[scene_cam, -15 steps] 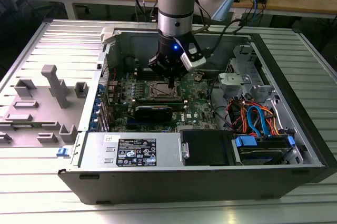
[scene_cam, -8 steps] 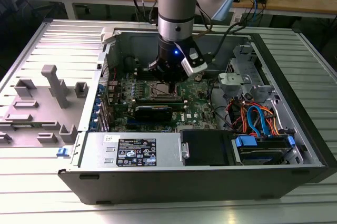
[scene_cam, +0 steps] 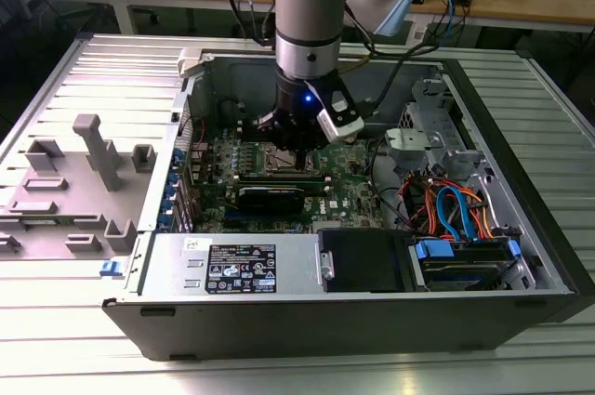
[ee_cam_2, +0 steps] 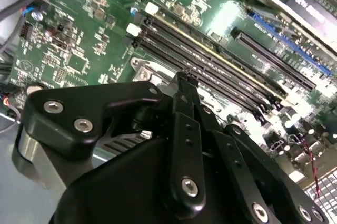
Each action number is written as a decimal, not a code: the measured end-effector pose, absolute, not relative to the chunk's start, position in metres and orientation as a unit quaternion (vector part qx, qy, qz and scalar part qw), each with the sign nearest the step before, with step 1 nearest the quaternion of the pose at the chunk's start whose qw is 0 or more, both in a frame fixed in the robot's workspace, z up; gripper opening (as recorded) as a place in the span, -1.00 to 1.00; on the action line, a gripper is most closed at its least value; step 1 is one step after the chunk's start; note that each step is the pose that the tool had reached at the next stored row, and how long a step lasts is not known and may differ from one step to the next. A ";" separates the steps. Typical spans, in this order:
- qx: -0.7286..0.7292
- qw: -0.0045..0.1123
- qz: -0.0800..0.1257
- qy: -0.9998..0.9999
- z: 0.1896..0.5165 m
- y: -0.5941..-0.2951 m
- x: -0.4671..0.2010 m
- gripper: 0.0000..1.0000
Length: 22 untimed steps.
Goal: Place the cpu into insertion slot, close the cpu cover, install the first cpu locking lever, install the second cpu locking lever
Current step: 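Install the second cpu locking lever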
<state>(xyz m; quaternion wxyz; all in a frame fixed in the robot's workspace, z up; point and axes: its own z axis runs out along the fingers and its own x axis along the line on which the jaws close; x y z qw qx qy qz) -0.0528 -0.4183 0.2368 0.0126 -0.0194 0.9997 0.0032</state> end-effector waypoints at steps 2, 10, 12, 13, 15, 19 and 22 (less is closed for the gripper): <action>-0.019 0.013 0.017 1.000 0.237 -0.425 -0.057 -0.79; -0.019 0.013 0.026 0.999 0.236 -0.431 -0.078 -0.79; -0.019 0.013 0.031 0.999 0.234 -0.434 -0.080 -0.79; -0.019 0.013 0.036 0.999 0.234 -0.434 -0.081 -0.79; -0.019 0.013 0.036 0.999 0.235 -0.435 -0.081 -0.79; -0.019 0.013 0.036 0.999 0.239 -0.437 -0.081 -0.79; -0.019 0.013 0.036 0.999 0.239 -0.438 -0.084 -0.79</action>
